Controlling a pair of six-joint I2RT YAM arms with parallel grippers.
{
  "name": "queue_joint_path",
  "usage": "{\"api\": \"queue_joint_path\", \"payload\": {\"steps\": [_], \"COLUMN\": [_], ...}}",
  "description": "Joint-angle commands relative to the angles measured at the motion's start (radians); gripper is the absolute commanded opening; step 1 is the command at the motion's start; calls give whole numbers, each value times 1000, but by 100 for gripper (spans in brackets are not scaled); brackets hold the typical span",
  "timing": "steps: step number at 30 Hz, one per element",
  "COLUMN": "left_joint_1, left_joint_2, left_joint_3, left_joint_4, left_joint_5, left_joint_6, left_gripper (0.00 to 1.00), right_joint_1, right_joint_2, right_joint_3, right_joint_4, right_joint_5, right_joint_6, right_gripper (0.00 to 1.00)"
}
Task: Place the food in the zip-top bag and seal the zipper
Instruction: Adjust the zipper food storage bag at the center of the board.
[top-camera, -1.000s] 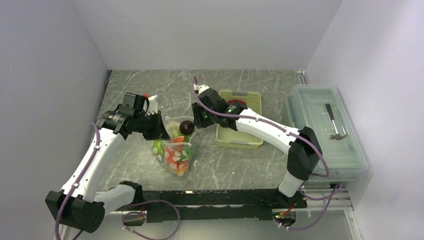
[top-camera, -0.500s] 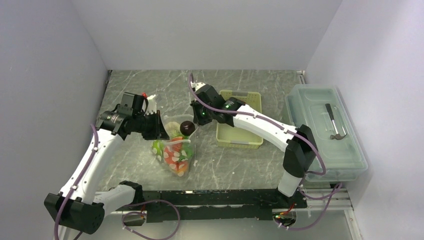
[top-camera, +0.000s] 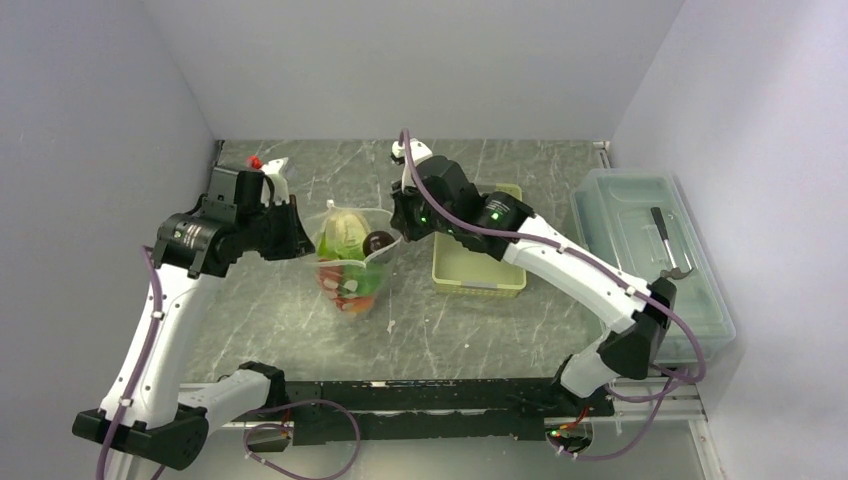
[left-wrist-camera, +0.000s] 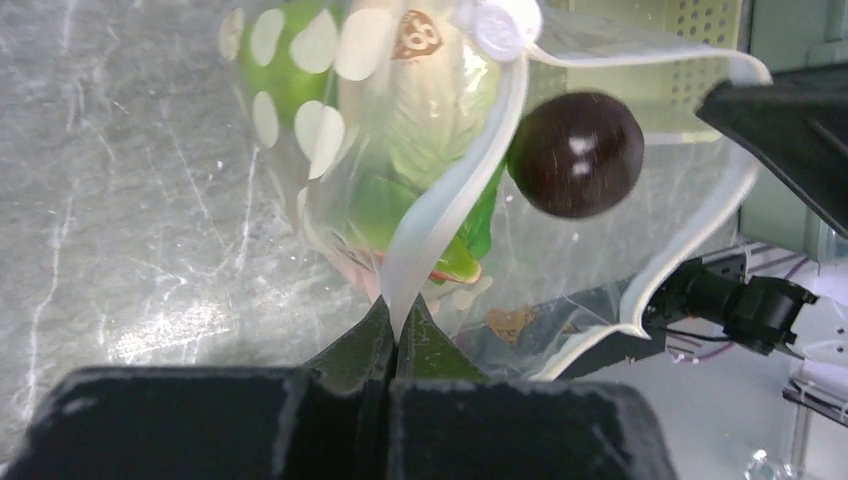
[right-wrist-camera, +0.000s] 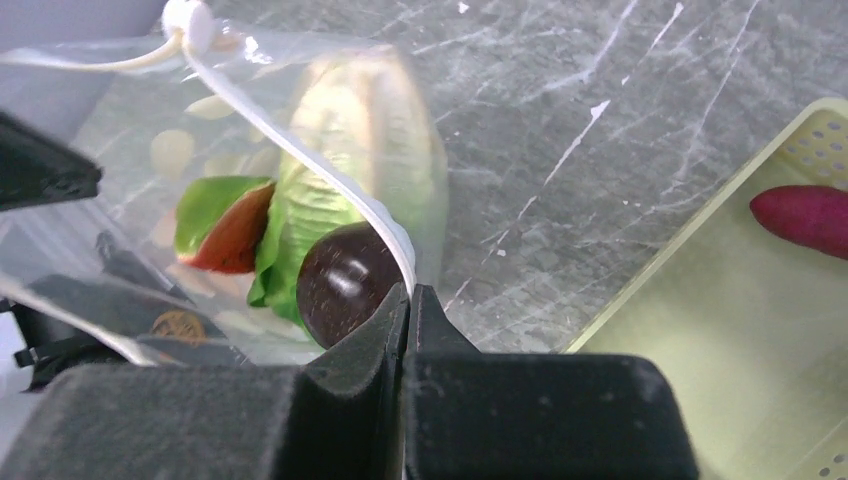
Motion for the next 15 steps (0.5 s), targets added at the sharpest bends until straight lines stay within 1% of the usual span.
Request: {"api": "queue_joint_path", "payload": {"steps": [1, 3, 5, 6, 7, 9, 10, 12, 13, 15], "left_joint_1": [-1, -1, -1, -1, -1, -1, -1, -1, -1, 0], "left_joint_2": [-19, 10, 24, -2, -38, -81, -75, -41, -31, -42], "left_joint_3": [-13, -87, -97, -106, -121, -137, -121, -84, -76, -99], "left_joint_4": [25, 41, 37, 63, 107, 145, 127, 75, 63, 84], "left_joint_5": [-66, -70, -7, 28, 31, -21, -42, -17, -4, -5], "left_joint_6": [8, -11, -32, -41, -50, -46, -44, -31, -27, -28], "left_gripper": [0, 0, 0, 0, 0, 0, 0, 0, 0, 0], "right_joint_1": [14, 14, 26, 39, 47, 48, 46, 52, 64, 76], "right_joint_2": [-42, 4, -4, -25, -49, -62, -43, 3, 0, -53], "right_joint_3": [-18, -8, 14, 10, 1, -21, -13, 55, 57, -7], "right_joint_4": [28, -8, -21, -2, 16, 38, 27, -82, -78, 7], "right_joint_5": [60, 80, 84, 91, 107, 112, 128, 147, 137, 119], "right_joint_6": [-28, -22, -16, -19, -21, -34, -40, -29, -28, -27], "right_gripper": [0, 0, 0, 0, 0, 0, 0, 0, 0, 0]}}
